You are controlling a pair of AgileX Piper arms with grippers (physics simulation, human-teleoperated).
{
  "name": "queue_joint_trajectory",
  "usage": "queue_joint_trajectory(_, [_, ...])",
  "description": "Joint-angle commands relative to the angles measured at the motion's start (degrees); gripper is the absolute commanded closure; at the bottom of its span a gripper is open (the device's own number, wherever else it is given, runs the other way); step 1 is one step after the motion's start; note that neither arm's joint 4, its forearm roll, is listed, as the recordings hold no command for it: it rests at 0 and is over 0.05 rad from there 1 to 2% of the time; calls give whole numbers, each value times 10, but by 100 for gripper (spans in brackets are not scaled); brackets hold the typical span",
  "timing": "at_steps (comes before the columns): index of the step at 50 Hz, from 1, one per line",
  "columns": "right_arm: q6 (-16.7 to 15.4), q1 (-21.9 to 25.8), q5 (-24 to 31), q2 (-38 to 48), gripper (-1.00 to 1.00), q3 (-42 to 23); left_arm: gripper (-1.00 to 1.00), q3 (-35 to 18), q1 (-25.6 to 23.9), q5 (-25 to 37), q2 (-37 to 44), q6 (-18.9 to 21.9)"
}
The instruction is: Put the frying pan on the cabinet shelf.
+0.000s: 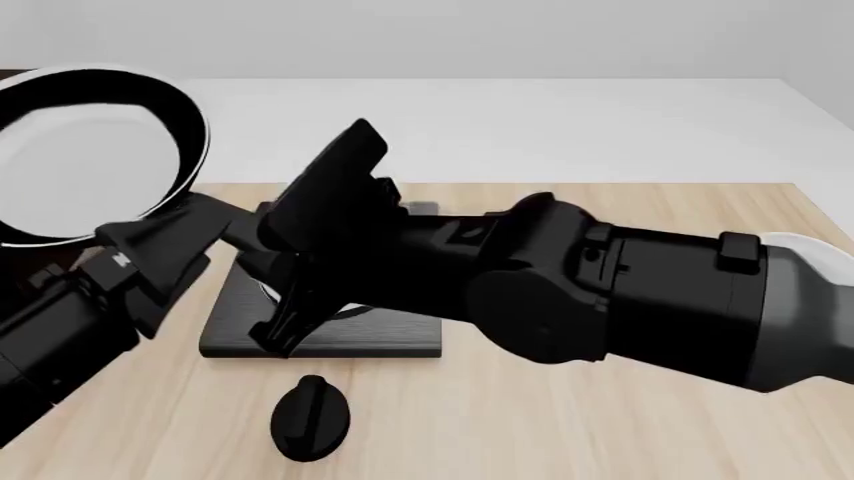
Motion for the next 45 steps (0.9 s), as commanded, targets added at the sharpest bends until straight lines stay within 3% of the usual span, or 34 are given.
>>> queue_joint_trajectory(1, [4, 11, -4, -20, 100, -16, -100, 10, -3, -14, 9, -3])
queue_joint_trajectory(11, [3, 39, -6, -19, 100, -12, -100, 14, -4, -21, 14, -2])
queue_joint_trajectory(36, [-3, 59, -27, -17, 100, 15, -100, 12, -4, -10, 6, -14])
queue_joint_trajectory(37, [-3, 59, -26, -18, 100, 15, 100, 12, -4, -11, 5, -14])
queue_joint_trajectory(45, [-5, 60, -19, -22, 100, 9, 100, 18, 3, -20, 10, -20])
